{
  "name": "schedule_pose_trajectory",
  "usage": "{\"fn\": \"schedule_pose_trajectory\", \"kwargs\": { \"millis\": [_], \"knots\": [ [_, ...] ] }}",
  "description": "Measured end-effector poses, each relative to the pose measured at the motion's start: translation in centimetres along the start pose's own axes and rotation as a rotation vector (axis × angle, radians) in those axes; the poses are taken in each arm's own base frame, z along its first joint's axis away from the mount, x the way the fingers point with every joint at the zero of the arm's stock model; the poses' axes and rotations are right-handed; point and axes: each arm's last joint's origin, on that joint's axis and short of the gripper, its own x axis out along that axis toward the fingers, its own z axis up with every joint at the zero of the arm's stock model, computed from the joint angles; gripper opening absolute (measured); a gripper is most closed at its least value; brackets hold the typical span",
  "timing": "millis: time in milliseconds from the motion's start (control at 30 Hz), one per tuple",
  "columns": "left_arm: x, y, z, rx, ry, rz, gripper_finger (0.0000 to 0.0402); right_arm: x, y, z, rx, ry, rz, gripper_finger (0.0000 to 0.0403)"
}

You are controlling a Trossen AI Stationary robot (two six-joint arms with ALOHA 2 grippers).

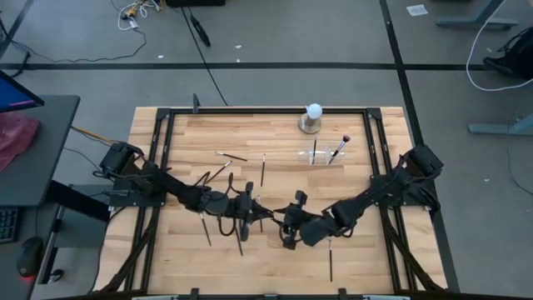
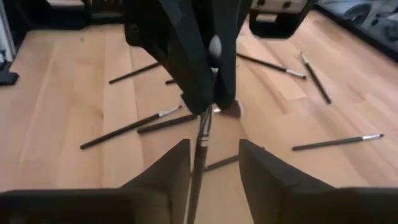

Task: Put items in baskets/containers
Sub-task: Put the eyeshadow brush into the transparent organizer

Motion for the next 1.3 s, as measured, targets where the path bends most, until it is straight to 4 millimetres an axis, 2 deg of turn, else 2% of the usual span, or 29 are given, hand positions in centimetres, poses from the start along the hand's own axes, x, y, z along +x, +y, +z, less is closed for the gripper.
{"fn": "schedule_pose_trajectory", "kwargs": {
  "millis": [233, 367, 467, 600, 800, 900, 1000, 1167, 1300],
  "knots": [
    [0.4, -0.2, 0.4, 0.01, 0.009, -0.001, 0.0014, 0.2, 0.2, 0.2, -0.013, -0.018, 0.047, 0.0067],
    [0.4, -0.2, 0.4, 0.014, 0.011, 0.001, 0.002, 0.2, 0.3, 0.3, -0.006, -0.026, 0.053, 0.0018],
    [0.4, -0.2, 0.4, 0.035, 0.01, -0.002, 0.0028, 0.2, 0.3, 0.3, 0.016, -0.022, 0.063, 0.0014],
    [0.3, -0.3, 0.6, 0.048, 0.019, -0.032, 0.0066, 0.1, 0.5, 0.2, 0.026, -0.022, 0.057, 0.0014],
    [-1.2, -0.1, 1.5, 0.097, 0.15, -0.02, 0.0157, -0.8, -0.2, -0.4, 0.04, -0.034, -0.158, 0.001],
    [-1.9, -0.1, 1.3, 0.099, 0.223, 0.022, 0.0188, -1.7, -1.2, -0.6, 0.061, -0.031, -0.294, 0.001],
    [-2.0, -0.5, 0.8, 0.125, 0.246, 0.079, 0.0203, -2.7, -3.1, -0.3, 0.108, -0.044, -0.429, 0.001],
    [-1.8, -1.0, -0.3, 0.149, 0.259, 0.124, 0.0201, -4.4, -7.0, 1.9, 0.145, -0.077, -0.59, 0.001],
    [-1.2, -1.1, -1.3, 0.152, 0.26, 0.125, 0.0192, -4.6, -10.2, 3.8, 0.158, -0.077, -0.665, 0.0011]
  ]
}}
